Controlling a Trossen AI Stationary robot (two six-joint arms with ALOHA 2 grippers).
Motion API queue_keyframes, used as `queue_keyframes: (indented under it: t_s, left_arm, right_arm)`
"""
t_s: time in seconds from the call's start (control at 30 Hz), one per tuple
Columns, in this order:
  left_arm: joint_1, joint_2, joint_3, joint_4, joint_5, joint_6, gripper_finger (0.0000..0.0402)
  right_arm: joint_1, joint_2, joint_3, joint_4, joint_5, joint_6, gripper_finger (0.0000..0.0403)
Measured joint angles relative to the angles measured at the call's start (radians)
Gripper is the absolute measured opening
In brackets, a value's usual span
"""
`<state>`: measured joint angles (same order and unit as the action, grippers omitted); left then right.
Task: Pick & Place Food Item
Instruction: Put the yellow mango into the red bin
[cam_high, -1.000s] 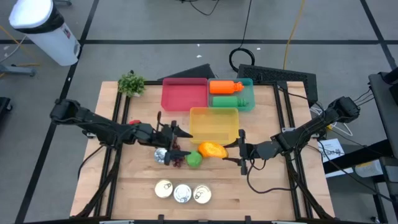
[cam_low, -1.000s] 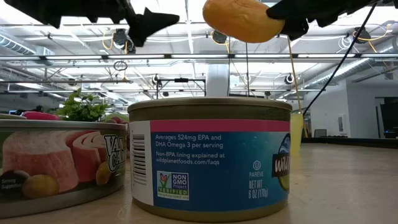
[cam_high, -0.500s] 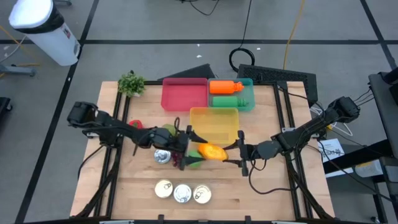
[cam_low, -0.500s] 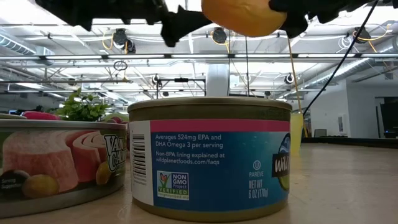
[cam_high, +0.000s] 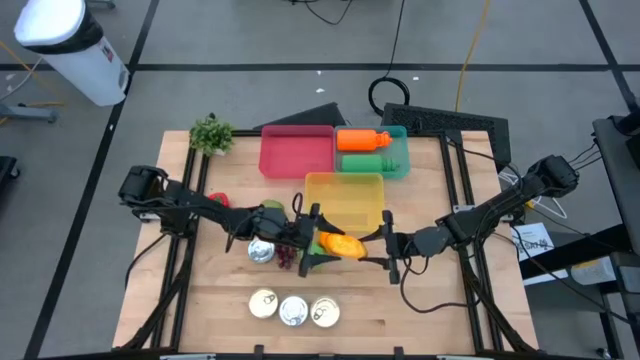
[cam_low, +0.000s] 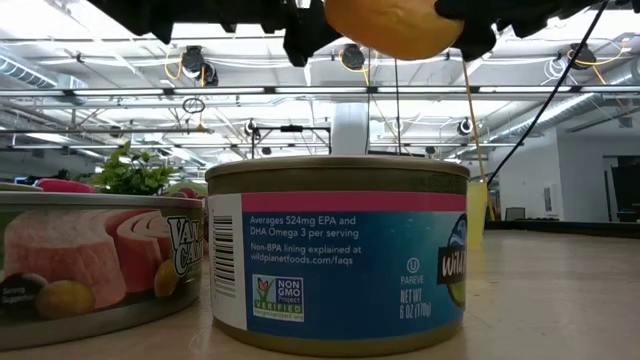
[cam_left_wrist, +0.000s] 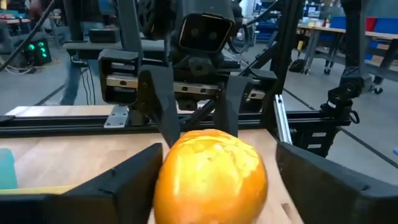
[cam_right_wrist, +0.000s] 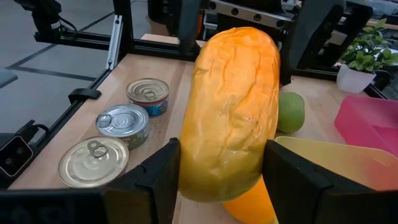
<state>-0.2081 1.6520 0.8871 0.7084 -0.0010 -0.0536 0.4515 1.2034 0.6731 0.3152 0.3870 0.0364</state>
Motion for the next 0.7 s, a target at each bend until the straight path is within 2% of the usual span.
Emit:
queue_keyframes:
  t_s: [0.17, 0.27, 0.43, 0.6, 0.7]
  left_arm:
    - [0.000, 0.000, 0.000, -0.016, -0.005, -0.036, 0.0230]
    - [0.000, 0.000, 0.000, -0.025, -0.007, -0.037, 0.0203]
    - [0.000, -0.001, 0.000, -0.025, -0.014, -0.025, 0.0202]
    - [-0.001, -0.019, 0.000, -0.027, -0.051, 0.000, 0.0191]
    - [0.000, -0.049, -0.005, -0.064, -0.088, 0.024, 0.0189]
  right_arm:
    - [0.000, 0.000, 0.000, -0.001, -0.001, 0.003, 0.0192]
    - [0.000, 0.000, 0.000, -0.003, 0.000, 0.003, 0.0193]
    - [0.000, 0.000, 0.000, -0.002, 0.004, 0.000, 0.0193]
    - [0.001, -0.042, 0.000, -0.024, 0.007, -0.003, 0.0220]
    - [0.011, -0.096, 0.001, -0.107, 0.009, 0.029, 0.0234]
